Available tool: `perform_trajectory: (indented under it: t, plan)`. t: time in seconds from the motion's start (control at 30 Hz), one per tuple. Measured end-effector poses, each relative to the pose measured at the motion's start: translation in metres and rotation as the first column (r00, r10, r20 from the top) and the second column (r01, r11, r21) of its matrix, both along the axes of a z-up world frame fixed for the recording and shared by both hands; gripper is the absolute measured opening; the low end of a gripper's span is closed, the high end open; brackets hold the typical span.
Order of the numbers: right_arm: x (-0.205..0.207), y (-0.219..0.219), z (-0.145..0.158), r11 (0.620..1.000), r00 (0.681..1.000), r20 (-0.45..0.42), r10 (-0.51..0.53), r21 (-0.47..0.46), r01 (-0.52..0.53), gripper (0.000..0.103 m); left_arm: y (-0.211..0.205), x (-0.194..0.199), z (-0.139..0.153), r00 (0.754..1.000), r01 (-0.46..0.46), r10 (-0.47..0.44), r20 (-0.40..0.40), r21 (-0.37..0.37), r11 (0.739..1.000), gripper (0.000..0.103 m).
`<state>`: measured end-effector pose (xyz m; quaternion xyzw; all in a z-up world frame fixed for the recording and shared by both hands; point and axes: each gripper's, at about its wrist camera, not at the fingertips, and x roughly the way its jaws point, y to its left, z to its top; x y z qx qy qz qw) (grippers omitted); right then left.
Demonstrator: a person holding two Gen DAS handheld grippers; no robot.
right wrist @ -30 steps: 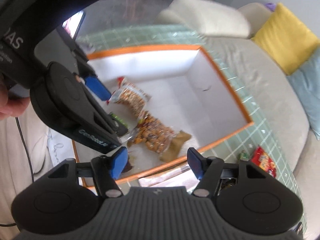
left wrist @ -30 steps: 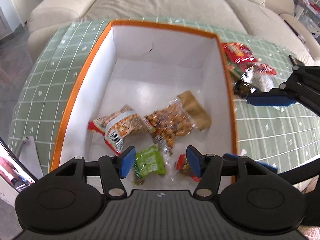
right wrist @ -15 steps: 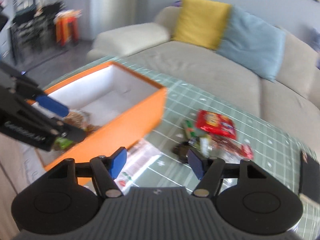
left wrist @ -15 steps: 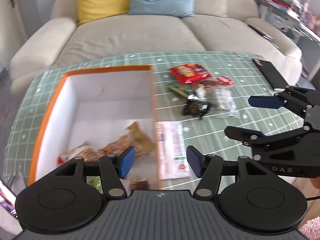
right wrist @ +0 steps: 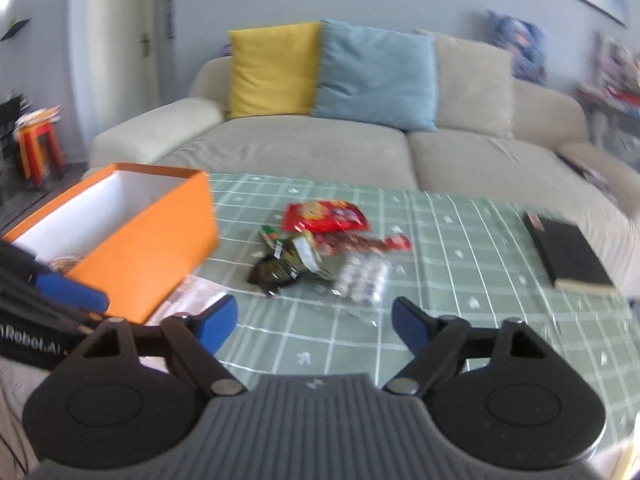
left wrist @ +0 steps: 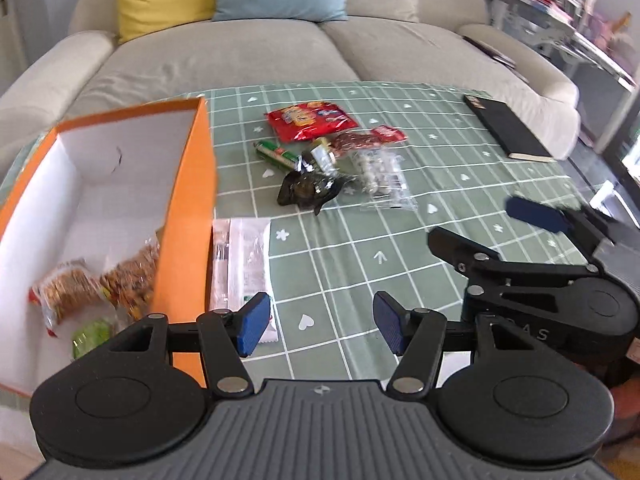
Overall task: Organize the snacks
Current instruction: 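Move both tools back toward the remaining snacks on the table, then grasp the white sachet wrappers with the left gripper and lift them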
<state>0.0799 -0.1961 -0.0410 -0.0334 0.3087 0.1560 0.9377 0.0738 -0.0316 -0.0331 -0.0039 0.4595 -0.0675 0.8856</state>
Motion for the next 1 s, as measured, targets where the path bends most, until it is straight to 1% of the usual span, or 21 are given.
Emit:
perform_trajectory:
  t: [0.03,0.1,0.2,0.27,0.33,0.4,0.53,0.57,0.67,0.73,0.77,0.8,0.83,0.87,0.9,0.93,0.97,1.0]
  plan:
    - [0.001,-0.003,-0.006,1.0,1.0,-0.013,-0.009,0.007,0.009,0.084,-0.002,-0.001,-0.007,1.0,-0.025,0.025,0.005,0.003,1.0,0.073]
    - [0.005,-0.007,-0.019,1.0,0.999,-0.046,-0.016,-0.002,0.016,0.084,-0.005,-0.003,-0.019,0.998,-0.065,0.065,0.01,0.004,0.998,0.073]
    - [0.007,-0.011,-0.033,0.999,0.998,-0.051,-0.031,-0.043,0.029,0.084,-0.01,-0.002,-0.036,0.992,-0.127,0.126,0.031,0.036,0.991,0.073]
    - [0.011,-0.013,-0.038,0.997,0.998,-0.044,-0.045,-0.057,0.042,0.084,-0.016,0.001,-0.046,0.988,-0.148,0.144,0.053,0.075,0.986,0.073]
    - [0.019,-0.016,-0.043,0.997,0.997,-0.045,-0.057,-0.047,0.055,0.084,-0.022,0.007,-0.055,0.984,-0.171,0.163,0.065,0.136,0.976,0.073]
    - [0.024,-0.019,-0.047,0.997,0.996,-0.051,-0.067,-0.035,0.065,0.084,-0.026,0.015,-0.064,0.979,-0.198,0.186,0.079,0.199,0.96,0.073]
    - [0.038,-0.018,-0.056,0.997,0.995,-0.073,-0.071,-0.033,0.069,0.084,-0.033,0.028,-0.077,0.976,-0.21,0.183,0.114,0.32,0.924,0.073]
    - [0.041,-0.016,-0.059,0.998,0.995,-0.081,-0.066,-0.031,0.064,0.084,-0.033,0.031,-0.08,0.976,-0.212,0.183,0.115,0.34,0.916,0.073]
    - [0.046,-0.012,-0.065,0.999,0.995,-0.093,-0.041,-0.029,0.038,0.084,-0.032,0.041,-0.089,0.975,-0.222,0.198,0.103,0.367,0.904,0.071]
    - [0.047,-0.007,-0.068,0.999,0.996,-0.086,-0.018,-0.039,0.015,0.084,-0.03,0.045,-0.094,0.975,-0.224,0.204,0.093,0.385,0.895,0.059]
    - [0.048,-0.006,-0.069,0.999,0.997,-0.08,-0.007,-0.046,0.004,0.083,-0.028,0.048,-0.097,0.975,-0.222,0.205,0.087,0.39,0.893,0.056]
    - [0.048,-0.004,-0.071,0.999,0.997,-0.073,0.003,-0.051,-0.007,0.083,-0.027,0.048,-0.097,0.974,-0.225,0.203,0.097,0.388,0.894,0.05]
    - [0.049,-0.002,-0.072,0.998,0.997,-0.071,0.013,-0.056,-0.017,0.082,-0.027,0.049,-0.097,0.975,-0.224,0.201,0.099,0.39,0.893,0.04]
    - [0.051,-0.001,-0.073,0.998,0.997,-0.073,0.021,-0.059,-0.025,0.081,-0.026,0.051,-0.097,0.976,-0.219,0.199,0.092,0.393,0.893,0.035]
    - [0.052,0.0,-0.074,0.998,0.997,-0.076,0.023,-0.059,-0.028,0.079,-0.024,0.052,-0.097,0.977,-0.212,0.191,0.094,0.383,0.899,0.03]
    - [0.054,0.0,-0.075,0.998,0.997,-0.08,0.022,-0.057,-0.027,0.079,-0.024,0.052,-0.097,0.979,-0.204,0.182,0.094,0.373,0.905,0.021]
    - [0.056,0.0,-0.076,0.998,0.996,-0.085,0.022,-0.054,-0.027,0.079,-0.024,0.052,-0.096,0.98,-0.196,0.173,0.096,0.363,0.911,0.017]
    - [0.058,0.0,-0.076,0.998,0.996,-0.088,0.021,-0.052,-0.026,0.078,-0.025,0.052,-0.095,0.981,-0.189,0.164,0.099,0.359,0.914,0.009]
